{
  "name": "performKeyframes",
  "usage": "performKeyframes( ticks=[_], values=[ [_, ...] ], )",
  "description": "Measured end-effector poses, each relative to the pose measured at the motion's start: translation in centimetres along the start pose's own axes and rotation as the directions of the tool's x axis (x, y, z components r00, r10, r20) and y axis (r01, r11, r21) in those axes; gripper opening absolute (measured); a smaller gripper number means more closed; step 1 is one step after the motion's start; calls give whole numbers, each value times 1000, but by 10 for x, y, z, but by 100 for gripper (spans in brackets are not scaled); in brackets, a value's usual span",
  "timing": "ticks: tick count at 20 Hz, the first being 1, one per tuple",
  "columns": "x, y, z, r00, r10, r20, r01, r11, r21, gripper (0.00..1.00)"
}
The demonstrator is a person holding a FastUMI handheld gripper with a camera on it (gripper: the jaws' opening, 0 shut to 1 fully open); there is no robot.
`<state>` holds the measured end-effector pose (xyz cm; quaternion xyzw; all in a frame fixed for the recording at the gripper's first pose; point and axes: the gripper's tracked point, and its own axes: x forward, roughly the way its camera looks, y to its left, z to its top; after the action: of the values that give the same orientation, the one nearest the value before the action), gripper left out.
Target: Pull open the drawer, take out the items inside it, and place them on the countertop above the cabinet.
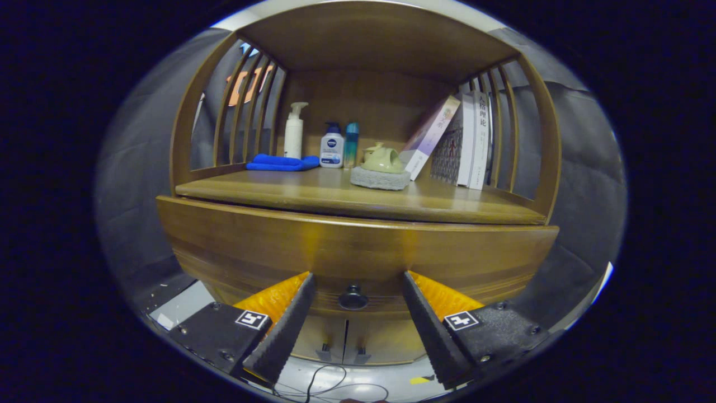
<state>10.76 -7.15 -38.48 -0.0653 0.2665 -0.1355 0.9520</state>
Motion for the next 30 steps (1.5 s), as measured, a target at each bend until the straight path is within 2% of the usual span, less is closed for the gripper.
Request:
performKeyframes(
  ticks=[9,12,15,17,22,26,30],
  values=[
    [13,0,1,999,-49,2,49,996,-68,100],
    [11,1,1,1000,-17,-24,15,998,-66,100],
    [-5,5,12,996,58,-66,-56,998,23,100],
    [-23,3,34,995,91,-38,-89,995,33,100],
    [-88,0,110,985,146,93,-143,989,-38,100],
    [-157,-12,179,960,182,214,-173,983,-61,100],
    [-225,-23,221,933,223,282,-215,975,-58,100]
  ],
)
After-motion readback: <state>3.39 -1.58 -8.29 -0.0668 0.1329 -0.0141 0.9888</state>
